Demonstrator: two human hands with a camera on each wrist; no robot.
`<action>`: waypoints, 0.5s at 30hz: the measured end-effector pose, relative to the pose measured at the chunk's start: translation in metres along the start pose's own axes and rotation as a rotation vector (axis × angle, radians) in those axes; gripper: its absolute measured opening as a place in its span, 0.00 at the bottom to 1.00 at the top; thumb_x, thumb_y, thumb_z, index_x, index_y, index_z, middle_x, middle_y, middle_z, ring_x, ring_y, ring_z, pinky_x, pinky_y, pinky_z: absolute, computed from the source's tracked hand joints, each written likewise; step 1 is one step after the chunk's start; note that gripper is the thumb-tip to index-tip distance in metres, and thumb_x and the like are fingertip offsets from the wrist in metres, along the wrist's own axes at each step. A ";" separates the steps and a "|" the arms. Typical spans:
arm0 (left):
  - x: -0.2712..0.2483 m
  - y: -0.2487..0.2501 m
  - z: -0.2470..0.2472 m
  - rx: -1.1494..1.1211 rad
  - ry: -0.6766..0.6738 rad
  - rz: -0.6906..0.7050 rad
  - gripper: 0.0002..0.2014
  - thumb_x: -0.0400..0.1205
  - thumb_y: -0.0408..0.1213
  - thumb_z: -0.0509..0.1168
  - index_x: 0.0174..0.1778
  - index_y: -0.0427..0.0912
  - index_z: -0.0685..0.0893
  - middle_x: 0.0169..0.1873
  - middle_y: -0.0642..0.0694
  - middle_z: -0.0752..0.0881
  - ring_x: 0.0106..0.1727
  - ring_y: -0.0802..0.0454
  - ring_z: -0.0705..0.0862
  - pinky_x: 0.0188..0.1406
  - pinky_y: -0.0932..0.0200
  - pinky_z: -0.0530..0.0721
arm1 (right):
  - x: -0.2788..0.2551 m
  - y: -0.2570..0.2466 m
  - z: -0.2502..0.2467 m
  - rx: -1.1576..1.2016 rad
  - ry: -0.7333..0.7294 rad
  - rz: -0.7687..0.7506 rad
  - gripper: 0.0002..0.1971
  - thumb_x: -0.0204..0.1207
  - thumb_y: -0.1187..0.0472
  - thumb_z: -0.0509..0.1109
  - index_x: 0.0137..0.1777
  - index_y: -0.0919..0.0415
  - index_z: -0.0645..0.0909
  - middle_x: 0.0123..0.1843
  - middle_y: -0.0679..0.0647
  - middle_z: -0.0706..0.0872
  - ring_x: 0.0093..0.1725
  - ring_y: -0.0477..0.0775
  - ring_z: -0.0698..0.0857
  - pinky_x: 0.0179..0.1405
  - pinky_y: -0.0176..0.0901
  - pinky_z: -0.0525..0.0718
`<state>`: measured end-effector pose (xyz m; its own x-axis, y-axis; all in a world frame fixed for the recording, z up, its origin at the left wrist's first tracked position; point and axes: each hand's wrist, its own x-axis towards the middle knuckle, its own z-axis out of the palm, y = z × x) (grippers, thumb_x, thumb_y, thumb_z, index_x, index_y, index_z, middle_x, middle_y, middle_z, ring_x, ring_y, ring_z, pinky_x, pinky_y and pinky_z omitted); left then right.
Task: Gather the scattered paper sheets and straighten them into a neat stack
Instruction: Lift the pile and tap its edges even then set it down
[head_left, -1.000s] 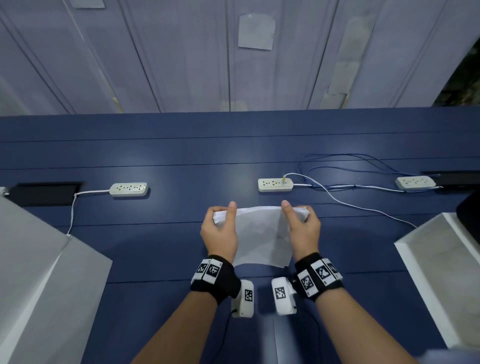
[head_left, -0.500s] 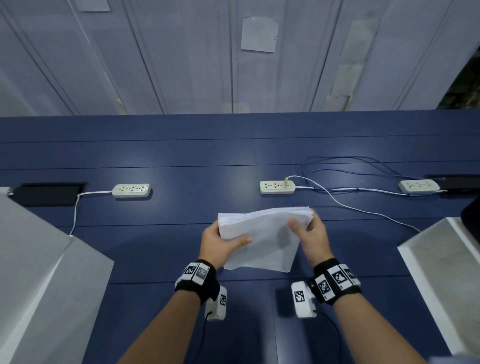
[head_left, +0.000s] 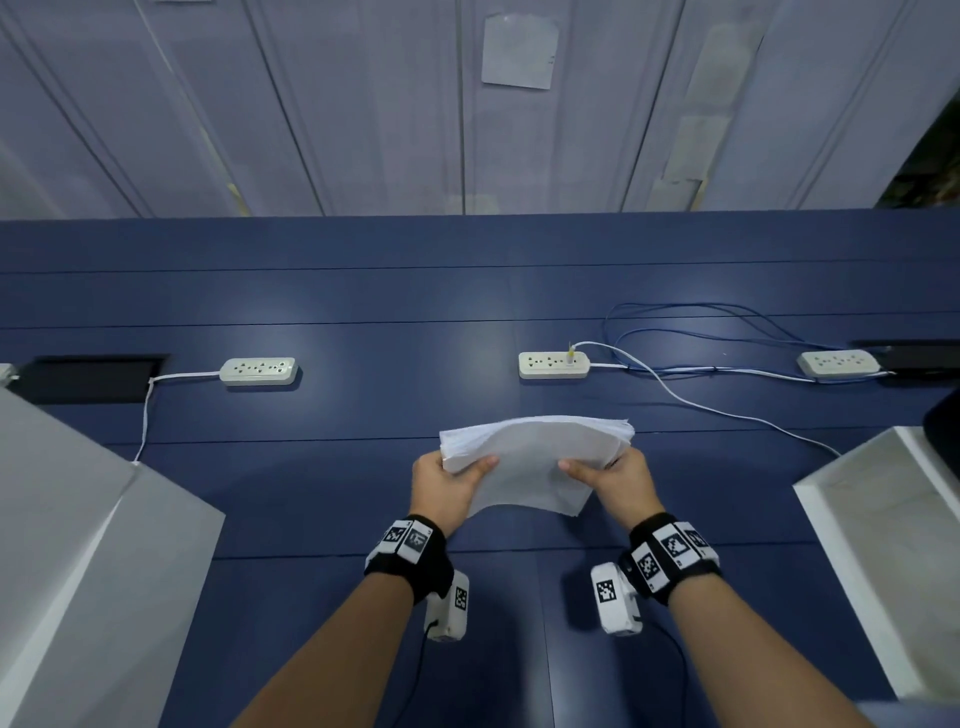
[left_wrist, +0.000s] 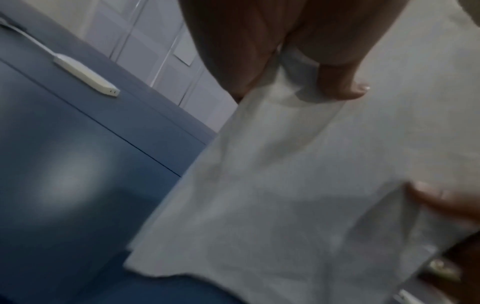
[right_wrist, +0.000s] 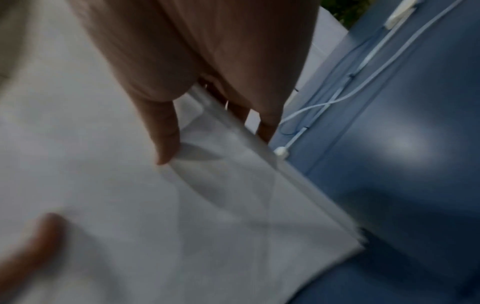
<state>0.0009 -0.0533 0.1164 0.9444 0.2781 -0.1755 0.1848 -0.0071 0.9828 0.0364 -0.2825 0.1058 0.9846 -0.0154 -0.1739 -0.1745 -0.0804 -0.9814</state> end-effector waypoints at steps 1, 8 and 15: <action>0.002 0.002 0.000 -0.027 0.027 -0.017 0.07 0.73 0.32 0.81 0.40 0.46 0.91 0.36 0.56 0.92 0.36 0.61 0.92 0.34 0.72 0.86 | -0.001 0.005 -0.003 -0.006 -0.026 0.023 0.14 0.63 0.72 0.84 0.46 0.58 0.89 0.39 0.45 0.94 0.42 0.48 0.92 0.43 0.39 0.88; 0.028 0.009 -0.033 -0.557 0.248 -0.126 0.14 0.77 0.36 0.79 0.58 0.40 0.88 0.56 0.44 0.93 0.59 0.45 0.91 0.63 0.45 0.87 | -0.002 0.009 -0.017 0.197 0.042 0.038 0.20 0.52 0.57 0.89 0.43 0.64 0.92 0.44 0.55 0.95 0.44 0.54 0.91 0.51 0.51 0.87; 0.007 0.012 -0.041 -0.575 -0.001 -0.056 0.32 0.73 0.35 0.80 0.75 0.37 0.80 0.70 0.40 0.86 0.71 0.42 0.85 0.72 0.43 0.80 | 0.003 -0.030 0.008 0.592 -0.011 -0.048 0.24 0.56 0.68 0.83 0.55 0.56 0.89 0.58 0.56 0.93 0.57 0.57 0.91 0.56 0.50 0.89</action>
<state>-0.0013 -0.0121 0.1296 0.9377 0.2625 -0.2278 0.0570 0.5306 0.8457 0.0447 -0.2720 0.1336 0.9919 -0.0145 -0.1260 -0.1029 0.4887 -0.8663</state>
